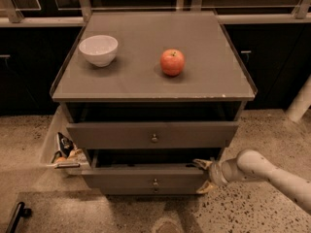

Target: Open middle drawer

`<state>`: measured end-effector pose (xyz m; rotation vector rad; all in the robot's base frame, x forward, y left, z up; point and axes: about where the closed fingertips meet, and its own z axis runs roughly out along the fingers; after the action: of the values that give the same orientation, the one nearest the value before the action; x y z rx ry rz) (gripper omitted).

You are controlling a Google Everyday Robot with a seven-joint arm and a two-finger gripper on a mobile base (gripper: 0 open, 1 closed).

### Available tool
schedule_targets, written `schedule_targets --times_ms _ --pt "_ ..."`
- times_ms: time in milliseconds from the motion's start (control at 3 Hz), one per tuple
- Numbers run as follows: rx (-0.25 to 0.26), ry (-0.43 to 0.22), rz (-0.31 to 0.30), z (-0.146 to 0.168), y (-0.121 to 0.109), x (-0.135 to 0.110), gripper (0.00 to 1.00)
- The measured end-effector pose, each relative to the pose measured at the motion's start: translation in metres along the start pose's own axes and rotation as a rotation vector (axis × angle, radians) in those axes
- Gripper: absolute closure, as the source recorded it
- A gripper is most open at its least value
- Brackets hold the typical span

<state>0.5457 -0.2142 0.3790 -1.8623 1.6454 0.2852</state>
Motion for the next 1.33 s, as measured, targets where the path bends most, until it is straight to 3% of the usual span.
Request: schedule_targets --times_ms 667,1000,1333 --pt "-0.001 -0.001 -0.001 -0.0058 0.0013 -0.0041 0.84" --pt "0.001 -0.003 -0.024 -0.0123 0.0024 -0.0098 1.00" --pt "0.001 -0.003 -0.024 -0.0123 0.0024 -0.0098 0.81"
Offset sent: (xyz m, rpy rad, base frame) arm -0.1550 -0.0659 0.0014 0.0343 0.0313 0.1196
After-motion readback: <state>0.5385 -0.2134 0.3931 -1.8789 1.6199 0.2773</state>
